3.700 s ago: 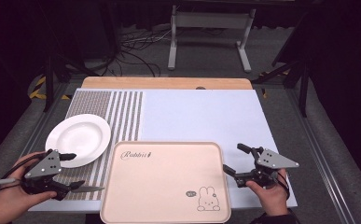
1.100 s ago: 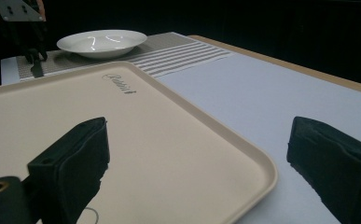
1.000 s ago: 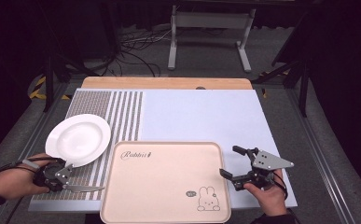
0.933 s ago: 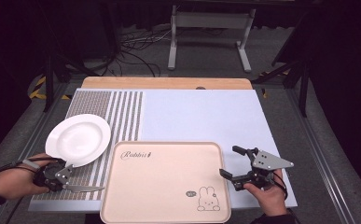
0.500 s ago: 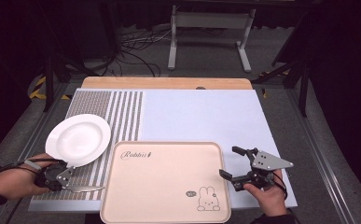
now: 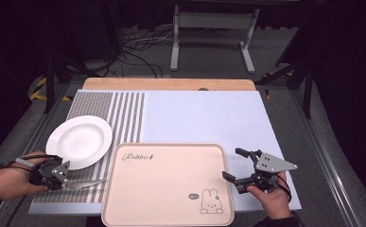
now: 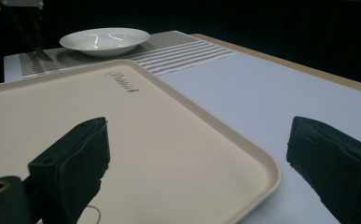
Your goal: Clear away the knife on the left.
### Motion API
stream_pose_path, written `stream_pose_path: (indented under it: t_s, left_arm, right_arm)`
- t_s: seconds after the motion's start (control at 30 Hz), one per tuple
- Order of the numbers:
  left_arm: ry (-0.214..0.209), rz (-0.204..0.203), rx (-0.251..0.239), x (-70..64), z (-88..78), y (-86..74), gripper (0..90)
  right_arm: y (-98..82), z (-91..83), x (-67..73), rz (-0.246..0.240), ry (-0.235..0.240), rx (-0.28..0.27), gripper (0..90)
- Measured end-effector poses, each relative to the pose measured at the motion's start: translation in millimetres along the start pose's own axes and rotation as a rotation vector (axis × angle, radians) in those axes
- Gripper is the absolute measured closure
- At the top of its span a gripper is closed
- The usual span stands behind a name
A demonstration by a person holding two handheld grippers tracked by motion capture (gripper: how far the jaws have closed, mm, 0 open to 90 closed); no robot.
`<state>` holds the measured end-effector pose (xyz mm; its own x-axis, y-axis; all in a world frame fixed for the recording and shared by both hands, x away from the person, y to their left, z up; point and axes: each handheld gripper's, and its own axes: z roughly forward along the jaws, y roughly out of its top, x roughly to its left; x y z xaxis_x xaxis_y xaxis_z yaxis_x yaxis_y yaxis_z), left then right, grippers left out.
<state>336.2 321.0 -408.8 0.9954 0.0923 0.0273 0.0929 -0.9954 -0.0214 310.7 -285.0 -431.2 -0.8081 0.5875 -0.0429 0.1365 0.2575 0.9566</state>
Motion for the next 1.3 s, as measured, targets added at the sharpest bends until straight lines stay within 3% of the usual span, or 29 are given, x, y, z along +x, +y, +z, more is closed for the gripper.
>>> stream_pose_path:
  t_s: [0.23,0.27,0.3,0.33,0.4,0.73,1.1,1.3]
  left_arm:
    - [-0.002,-0.071,-0.069,0.4,-12.9,3.9,80.2]
    - [-0.010,-0.112,-0.122,0.9,-17.9,4.8,80.2]
    - [-0.010,-0.112,-0.122,0.9,-17.9,4.8,80.1]
    - [-0.033,-0.140,-0.163,1.8,-21.8,5.9,80.1]
    - [-0.039,-0.173,-0.181,2.0,-25.2,7.5,80.2]
    - [-0.066,-0.299,-0.218,1.5,-36.4,19.3,80.2]
    - [-0.127,-0.449,-0.319,1.5,-46.3,37.9,80.2]
    - [-0.159,-0.499,-0.351,-0.4,-46.7,50.0,80.2]
  right_arm:
    - [0.2,-0.9,-0.4,0.002,0.001,-0.004,6.7]
    - [0.3,-1.1,-0.5,0.002,0.001,-0.005,6.7]
    - [0.3,-1.2,-0.6,0.003,0.001,-0.006,6.7]
    - [0.4,-1.3,-0.6,0.003,0.001,-0.006,6.7]
    - [0.4,-1.4,-0.6,0.002,0.000,-0.006,6.7]
    - [-0.1,-1.9,-1.2,0.004,-0.011,0.000,6.7]
    - [-0.7,-1.7,-1.9,0.011,-0.007,0.010,6.4]
    - [-1.4,-2.1,-2.7,0.012,-0.009,0.011,6.3]
